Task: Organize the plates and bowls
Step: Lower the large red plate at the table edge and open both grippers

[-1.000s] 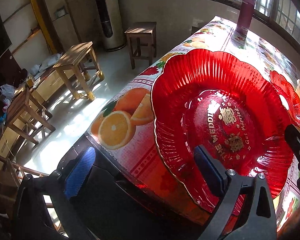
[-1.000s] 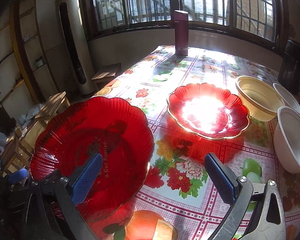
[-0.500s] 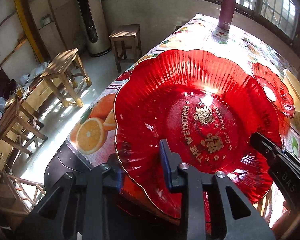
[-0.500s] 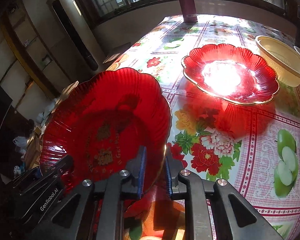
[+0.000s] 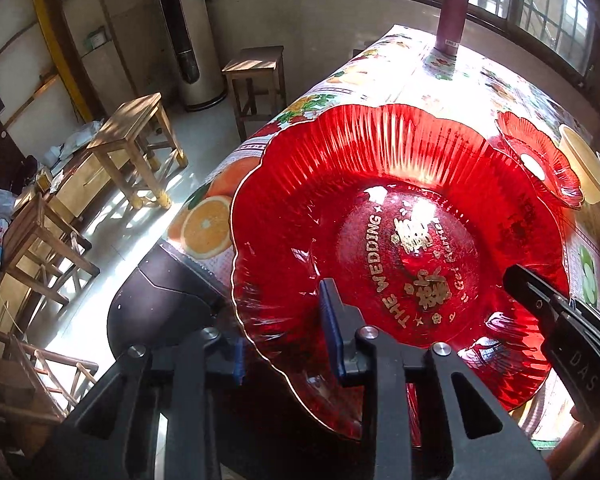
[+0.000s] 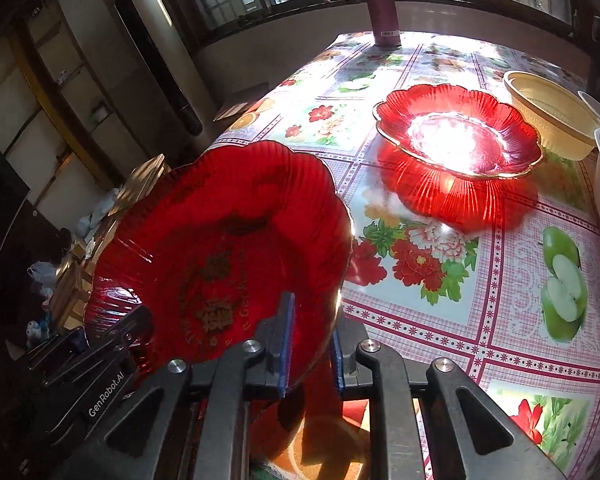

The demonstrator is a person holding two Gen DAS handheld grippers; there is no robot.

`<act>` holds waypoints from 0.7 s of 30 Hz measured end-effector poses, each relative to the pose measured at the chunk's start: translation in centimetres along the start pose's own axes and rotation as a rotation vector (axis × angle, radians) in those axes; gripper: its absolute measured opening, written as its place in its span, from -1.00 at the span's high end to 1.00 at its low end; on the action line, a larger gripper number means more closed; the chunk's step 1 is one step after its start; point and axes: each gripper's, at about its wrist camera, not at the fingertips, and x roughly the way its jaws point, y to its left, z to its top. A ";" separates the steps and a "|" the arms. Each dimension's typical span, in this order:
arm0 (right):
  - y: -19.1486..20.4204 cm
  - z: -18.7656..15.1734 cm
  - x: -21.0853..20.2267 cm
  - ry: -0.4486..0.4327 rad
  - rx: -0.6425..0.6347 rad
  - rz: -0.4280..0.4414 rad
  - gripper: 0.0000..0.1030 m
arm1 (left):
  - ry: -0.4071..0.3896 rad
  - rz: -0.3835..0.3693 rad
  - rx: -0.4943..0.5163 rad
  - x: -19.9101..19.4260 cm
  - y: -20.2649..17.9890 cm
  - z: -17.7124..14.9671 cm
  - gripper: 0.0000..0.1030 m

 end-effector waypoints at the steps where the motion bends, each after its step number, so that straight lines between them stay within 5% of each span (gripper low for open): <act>1: 0.3 -0.2 0.0 0.006 -0.005 0.005 0.63 | 0.002 0.014 -0.005 -0.1 0.3 -0.1 0.34; 4: 0.6 -0.8 -1.0 -0.005 -0.018 0.006 0.51 | -0.032 0.069 -0.003 -1.0 1.2 -1.0 -0.06; 7: 0.2 -1.4 -2.8 -0.064 -0.035 0.023 0.14 | -0.095 0.106 0.017 -2.9 2.0 -2.0 -0.20; 15: -0.6 -3.3 -9.4 -0.270 -0.125 0.023 -0.25 | -0.251 0.111 0.024 -9.0 2.8 -3.8 -0.38; 21: -1.2 -3.5 -13.4 -0.398 -0.156 -0.002 -0.35 | -0.365 0.093 0.041 -13.2 1.5 -3.3 -0.45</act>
